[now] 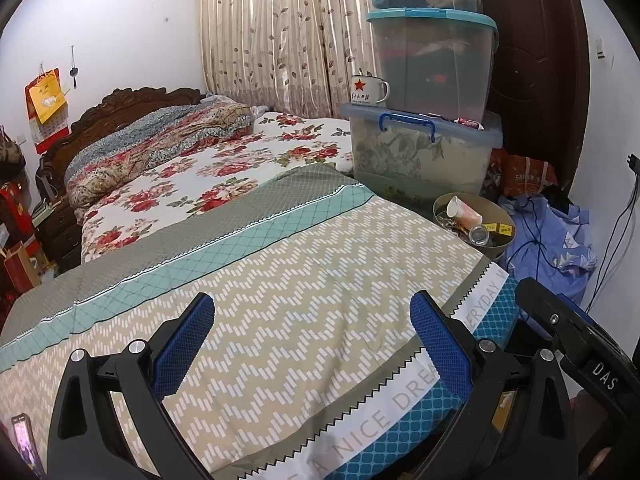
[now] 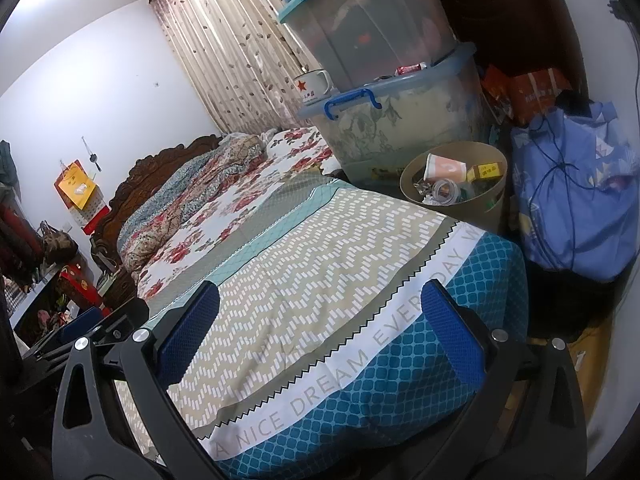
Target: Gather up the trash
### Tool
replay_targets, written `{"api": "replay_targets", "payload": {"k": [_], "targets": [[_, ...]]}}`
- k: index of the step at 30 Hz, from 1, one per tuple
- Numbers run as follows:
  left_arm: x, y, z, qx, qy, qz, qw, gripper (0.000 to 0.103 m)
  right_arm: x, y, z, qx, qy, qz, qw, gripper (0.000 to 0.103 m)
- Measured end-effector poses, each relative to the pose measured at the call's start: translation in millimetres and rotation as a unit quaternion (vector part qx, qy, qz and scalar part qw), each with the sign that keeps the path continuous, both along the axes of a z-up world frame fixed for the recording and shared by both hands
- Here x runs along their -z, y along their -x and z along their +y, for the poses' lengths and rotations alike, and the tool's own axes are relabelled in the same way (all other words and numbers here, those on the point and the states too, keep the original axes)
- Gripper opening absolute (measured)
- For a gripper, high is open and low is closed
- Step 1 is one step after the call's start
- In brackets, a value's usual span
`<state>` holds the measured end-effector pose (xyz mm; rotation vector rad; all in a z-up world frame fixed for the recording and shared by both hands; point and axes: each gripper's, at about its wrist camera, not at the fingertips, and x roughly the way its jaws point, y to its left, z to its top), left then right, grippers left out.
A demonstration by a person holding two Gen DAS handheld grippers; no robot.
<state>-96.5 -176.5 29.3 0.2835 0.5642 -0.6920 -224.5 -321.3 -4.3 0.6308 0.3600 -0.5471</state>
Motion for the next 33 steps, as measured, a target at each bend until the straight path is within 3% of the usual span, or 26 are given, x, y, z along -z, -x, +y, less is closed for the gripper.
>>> {"api": "replay_targets", "payload": {"k": [26,33], "targets": [[31,-4,-12,-0.003,-0.049,0.04,0.998,0.094,5,3,-7,0.009,-0.011,-0.002,1.0,0.1],[24,-2,-8,-0.005,-0.034,0.028,0.999,0.094,5,4,-10,0.009,-0.012,-0.005,1.0,0.1]]}}
